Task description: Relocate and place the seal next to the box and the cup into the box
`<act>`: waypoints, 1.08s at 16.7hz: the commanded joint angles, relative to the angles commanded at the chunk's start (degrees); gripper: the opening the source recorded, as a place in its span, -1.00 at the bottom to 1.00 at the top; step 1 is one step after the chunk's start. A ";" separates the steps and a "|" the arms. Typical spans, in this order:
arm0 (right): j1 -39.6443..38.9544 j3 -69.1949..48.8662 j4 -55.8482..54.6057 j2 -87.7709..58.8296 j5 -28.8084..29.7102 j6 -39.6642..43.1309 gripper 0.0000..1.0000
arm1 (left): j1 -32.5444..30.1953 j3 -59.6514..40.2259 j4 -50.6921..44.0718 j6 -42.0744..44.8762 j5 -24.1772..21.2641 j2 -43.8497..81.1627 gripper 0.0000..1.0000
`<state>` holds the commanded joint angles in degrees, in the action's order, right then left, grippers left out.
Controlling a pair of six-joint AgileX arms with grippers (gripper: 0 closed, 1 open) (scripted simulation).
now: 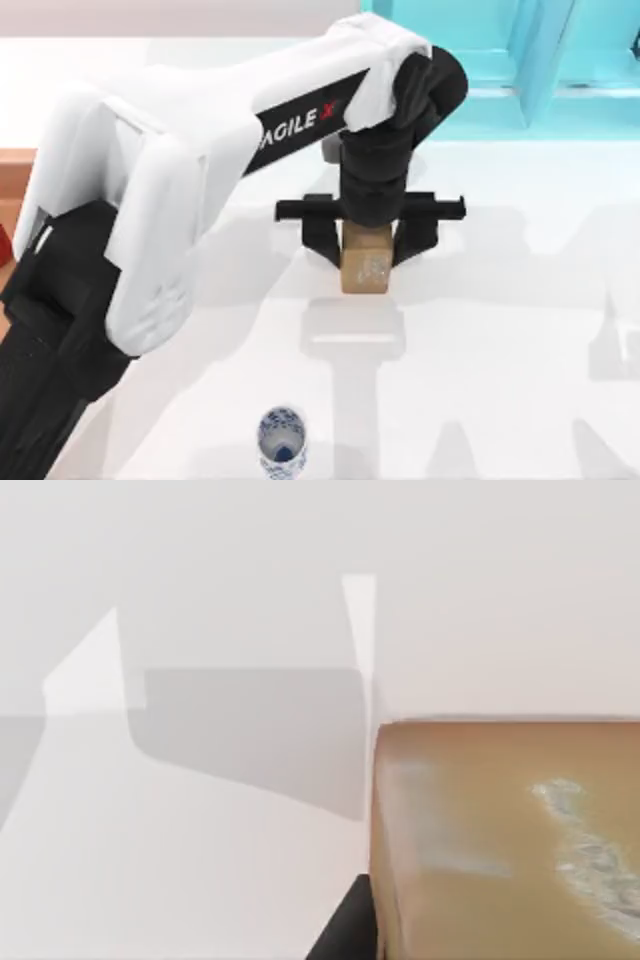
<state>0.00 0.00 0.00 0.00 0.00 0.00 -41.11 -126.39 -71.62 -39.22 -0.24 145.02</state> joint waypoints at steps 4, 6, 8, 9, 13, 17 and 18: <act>0.00 0.00 0.00 0.00 0.00 0.00 1.00 | 0.00 0.00 0.00 0.00 0.00 0.00 -1.00; 0.00 0.00 0.00 0.00 0.00 0.00 1.00 | 0.20 0.01 -0.12 0.19 0.00 -0.10 -1.00; 0.00 0.00 0.00 0.00 0.00 0.00 1.00 | 1.70 0.95 -1.22 1.39 0.02 -2.28 -1.00; 0.00 0.00 0.00 0.00 0.00 0.00 1.00 | 2.93 1.88 -2.16 2.45 0.06 -4.31 -1.00; 0.00 0.00 0.00 0.00 0.00 0.00 1.00 | 8.32 6.43 -7.18 7.96 0.19 -14.79 -1.00; 0.00 0.00 0.00 0.00 0.00 0.00 1.00 | 10.28 8.46 -9.29 10.09 0.26 -17.70 -1.00; 0.00 0.00 0.00 0.00 0.00 0.00 1.00 | 10.28 8.46 -9.29 10.09 0.26 -17.70 -1.00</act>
<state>0.00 0.00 0.00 0.00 0.00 0.00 -30.83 -117.94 -80.91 -29.13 0.02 127.32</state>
